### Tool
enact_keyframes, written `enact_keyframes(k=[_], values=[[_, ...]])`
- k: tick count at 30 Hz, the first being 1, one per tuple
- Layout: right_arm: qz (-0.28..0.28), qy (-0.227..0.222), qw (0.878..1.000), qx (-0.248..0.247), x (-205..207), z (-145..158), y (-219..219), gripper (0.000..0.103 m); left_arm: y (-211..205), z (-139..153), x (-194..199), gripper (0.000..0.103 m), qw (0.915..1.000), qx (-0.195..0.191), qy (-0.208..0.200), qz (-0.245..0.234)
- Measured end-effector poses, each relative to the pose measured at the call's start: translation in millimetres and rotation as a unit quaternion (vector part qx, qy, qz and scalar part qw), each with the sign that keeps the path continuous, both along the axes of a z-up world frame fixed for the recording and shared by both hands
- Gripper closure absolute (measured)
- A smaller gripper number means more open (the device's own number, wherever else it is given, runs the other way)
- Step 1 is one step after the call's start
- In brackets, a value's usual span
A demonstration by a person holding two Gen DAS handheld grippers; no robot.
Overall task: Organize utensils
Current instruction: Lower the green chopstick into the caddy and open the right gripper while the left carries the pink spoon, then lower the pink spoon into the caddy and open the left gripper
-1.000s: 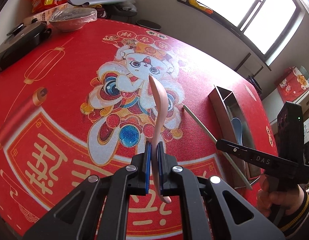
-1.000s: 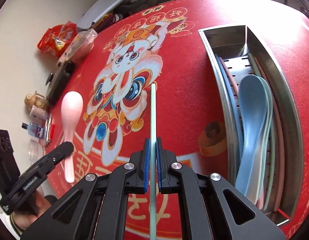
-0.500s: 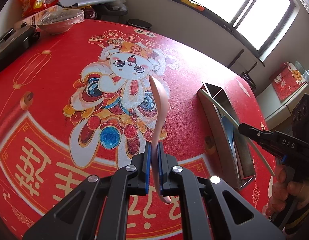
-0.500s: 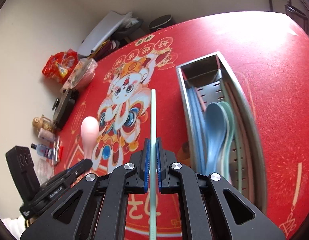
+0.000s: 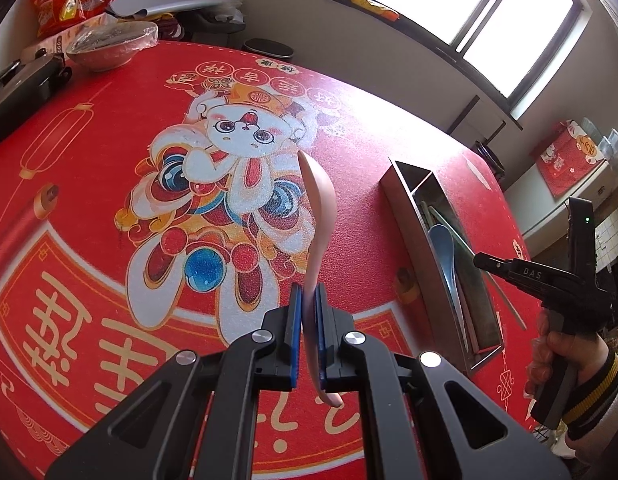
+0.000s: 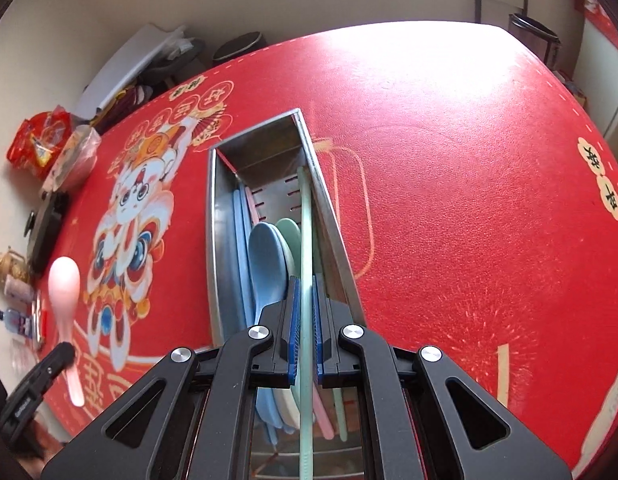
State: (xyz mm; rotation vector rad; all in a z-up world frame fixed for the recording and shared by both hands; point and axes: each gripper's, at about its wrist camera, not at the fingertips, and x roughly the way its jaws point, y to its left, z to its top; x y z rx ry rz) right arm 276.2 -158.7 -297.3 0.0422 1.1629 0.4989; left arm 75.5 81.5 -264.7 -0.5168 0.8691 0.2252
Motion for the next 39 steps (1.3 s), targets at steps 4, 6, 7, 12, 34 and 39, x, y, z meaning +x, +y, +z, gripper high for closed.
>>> enact_keyframes(k=[4, 6, 7, 12, 34, 39], values=[[-0.003, 0.003, 1.0, -0.014, -0.7, -5.4, 2.2, 0.096, 1.0, 1.3, -2.4, 0.097, 1.0, 0.002, 0.001, 0.007], [-0.003, -0.003, 1.0, -0.02, -0.9, -5.0, 3.2, 0.096, 2.1, 1.7, -3.0, 0.097, 1.0, 0.002, 0.002, 0.009], [-0.001, -0.007, 1.0, -0.024, -1.2, -3.8, 4.0, 0.096, 2.1, 2.0, -3.0, 0.097, 1.0, 0.003, 0.002, 0.009], [0.008, -0.022, 1.0, -0.021, -3.4, 5.4, 6.1, 0.095, -0.4, 3.8, -0.2, 0.097, 1.0, 0.006, 0.003, 0.003], [0.024, -0.044, 0.998, 0.037, -26.8, 42.3, -25.8, 0.016, -35.5, 7.8, 36.7, 0.097, 0.9981, 0.014, 0.012, -0.058], [0.003, -0.046, 0.998, 0.046, -24.7, 43.9, -46.9, 0.016, -48.9, 11.3, 45.6, 0.097, 0.9969, 0.019, 0.015, -0.075]])
